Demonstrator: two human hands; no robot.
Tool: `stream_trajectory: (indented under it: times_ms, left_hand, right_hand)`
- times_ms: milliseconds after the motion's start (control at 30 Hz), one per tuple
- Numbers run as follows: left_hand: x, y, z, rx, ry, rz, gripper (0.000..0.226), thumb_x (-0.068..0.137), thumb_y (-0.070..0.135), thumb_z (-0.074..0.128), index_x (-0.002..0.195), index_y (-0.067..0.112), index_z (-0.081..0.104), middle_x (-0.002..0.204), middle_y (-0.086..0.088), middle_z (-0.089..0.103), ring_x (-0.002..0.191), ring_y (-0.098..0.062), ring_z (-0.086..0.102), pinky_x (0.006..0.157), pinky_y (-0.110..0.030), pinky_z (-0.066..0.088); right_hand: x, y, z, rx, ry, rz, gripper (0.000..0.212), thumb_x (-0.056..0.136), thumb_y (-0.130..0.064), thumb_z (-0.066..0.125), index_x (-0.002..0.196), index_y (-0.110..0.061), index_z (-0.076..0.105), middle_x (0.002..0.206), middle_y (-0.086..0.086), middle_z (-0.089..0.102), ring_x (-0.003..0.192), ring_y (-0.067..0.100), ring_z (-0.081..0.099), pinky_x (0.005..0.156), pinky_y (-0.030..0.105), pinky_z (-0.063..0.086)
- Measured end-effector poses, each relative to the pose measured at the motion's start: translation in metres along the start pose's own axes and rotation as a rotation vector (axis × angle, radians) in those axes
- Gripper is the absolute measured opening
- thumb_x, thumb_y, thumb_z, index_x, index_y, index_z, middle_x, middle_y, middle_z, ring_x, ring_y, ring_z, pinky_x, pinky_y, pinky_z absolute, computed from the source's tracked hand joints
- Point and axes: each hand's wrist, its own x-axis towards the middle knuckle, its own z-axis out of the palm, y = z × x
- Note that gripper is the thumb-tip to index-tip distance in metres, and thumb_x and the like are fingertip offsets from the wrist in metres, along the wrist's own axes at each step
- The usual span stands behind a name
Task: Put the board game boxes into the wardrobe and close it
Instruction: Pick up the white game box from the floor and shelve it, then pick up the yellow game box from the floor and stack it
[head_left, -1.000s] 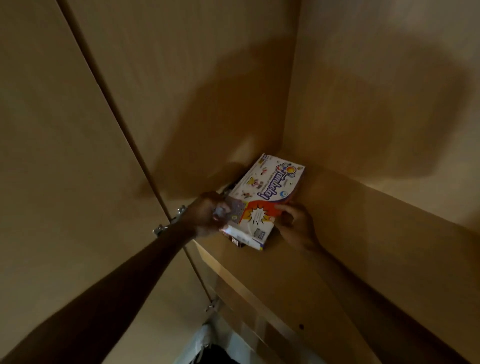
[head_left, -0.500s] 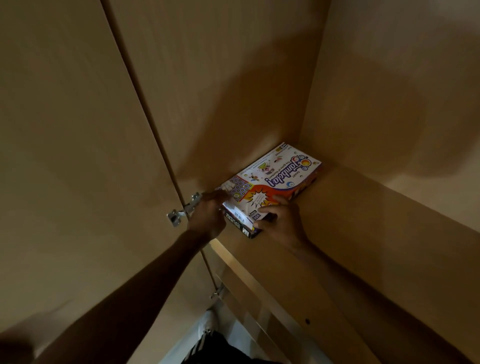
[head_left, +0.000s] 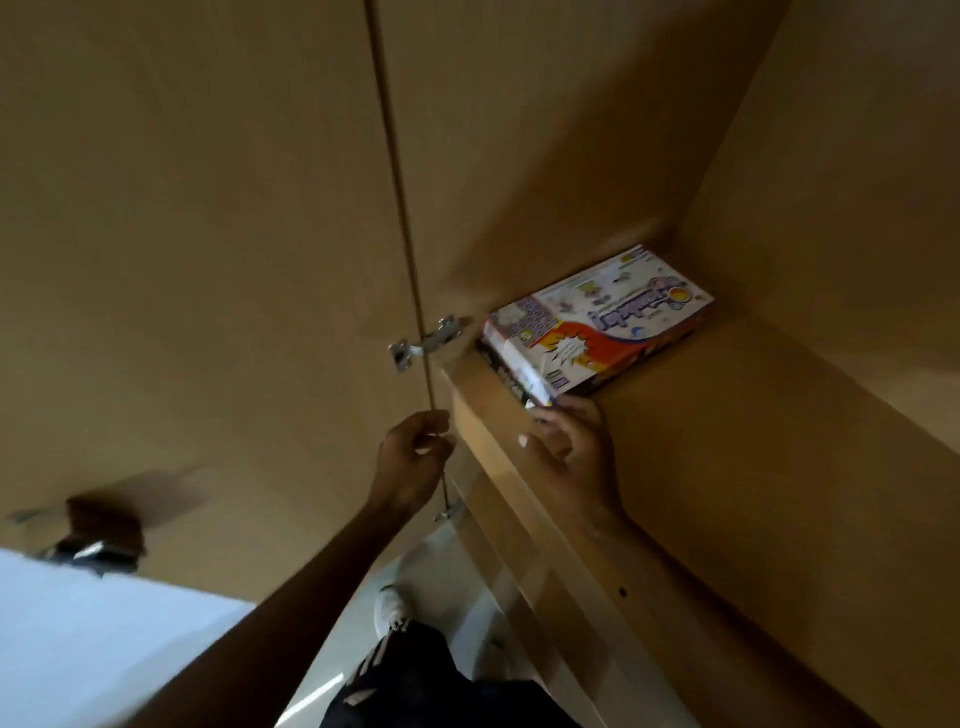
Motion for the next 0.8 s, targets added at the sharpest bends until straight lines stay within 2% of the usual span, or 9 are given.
stream_trajectory:
  times_ms: [100, 200, 367, 500, 600, 700, 800]
  left_hand:
    - [-0.047, -0.027, -0.028, -0.054, 0.064, -0.085, 0.023, 0.091, 0.017, 0.065, 0.114, 0.016, 0.068, 0.104, 0.008, 0.07, 0.087, 0.006, 0.063, 0.069, -0.003, 0.046]
    - [-0.093, -0.057, -0.062, -0.133, 0.187, -0.184, 0.021, 0.091, 0.015, 0.065, 0.11, 0.021, 0.068, 0.099, 0.011, 0.071, 0.083, 0.009, 0.063, 0.072, -0.007, 0.046]
    - [-0.175, -0.097, -0.132, -0.222, 0.412, -0.307, 0.021, 0.09, 0.014, 0.064, 0.11, 0.02, 0.069, 0.101, 0.007, 0.073, 0.093, -0.007, 0.067, 0.083, -0.021, 0.051]
    - [-0.261, -0.126, -0.191, -0.264, 0.59, -0.371, 0.022, 0.092, 0.016, 0.063, 0.113, 0.02, 0.068, 0.104, 0.011, 0.072, 0.092, 0.002, 0.066, 0.078, -0.012, 0.046]
    - [-0.342, -0.15, -0.238, -0.28, 0.731, -0.422, 0.022, 0.092, 0.017, 0.062, 0.112, 0.024, 0.067, 0.104, 0.013, 0.071, 0.089, 0.008, 0.064, 0.075, -0.008, 0.045]
    - [-0.434, -0.181, -0.282, -0.298, 0.914, -0.486, 0.022, 0.092, 0.016, 0.063, 0.111, 0.024, 0.067, 0.103, 0.011, 0.072, 0.091, 0.0, 0.065, 0.08, -0.015, 0.046]
    - [-0.516, -0.202, -0.313, -0.3, 1.076, -0.54, 0.022, 0.09, 0.012, 0.065, 0.109, 0.023, 0.068, 0.099, 0.008, 0.072, 0.092, -0.008, 0.067, 0.085, -0.026, 0.051]
  right_hand:
    - [-0.02, -0.007, 0.021, -0.004, -0.055, 0.002, 0.031, 0.079, -0.029, 0.067, 0.108, -0.018, 0.068, 0.115, -0.003, 0.056, 0.096, 0.013, 0.063, 0.071, 0.025, 0.054]
    - [-0.046, -0.02, 0.057, -0.011, -0.214, -0.06, 0.031, 0.083, -0.032, 0.065, 0.111, -0.018, 0.066, 0.112, -0.004, 0.057, 0.095, 0.014, 0.062, 0.072, 0.033, 0.055]
    - [-0.112, -0.067, 0.131, -0.044, -0.564, -0.098, 0.024, 0.085, -0.025, 0.065, 0.109, -0.026, 0.067, 0.106, -0.011, 0.062, 0.09, 0.003, 0.06, 0.077, 0.024, 0.053]
    - [-0.182, -0.113, 0.192, 0.015, -0.75, -0.178, 0.021, 0.083, -0.019, 0.068, 0.103, -0.023, 0.069, 0.102, -0.009, 0.065, 0.084, 0.004, 0.062, 0.078, 0.024, 0.053]
    - [-0.251, -0.151, 0.237, 0.056, -0.881, -0.217, 0.019, 0.081, -0.017, 0.068, 0.1, -0.021, 0.07, 0.102, -0.011, 0.066, 0.08, 0.002, 0.064, 0.075, 0.018, 0.049]
    - [-0.332, -0.19, 0.279, 0.078, -1.04, -0.286, 0.019, 0.083, -0.017, 0.068, 0.101, -0.021, 0.07, 0.103, -0.014, 0.066, 0.082, -0.001, 0.064, 0.074, 0.015, 0.048]
    - [-0.407, -0.221, 0.311, 0.109, -1.183, -0.364, 0.017, 0.083, -0.02, 0.069, 0.1, -0.022, 0.07, 0.101, -0.013, 0.065, 0.082, 0.0, 0.064, 0.075, 0.02, 0.052]
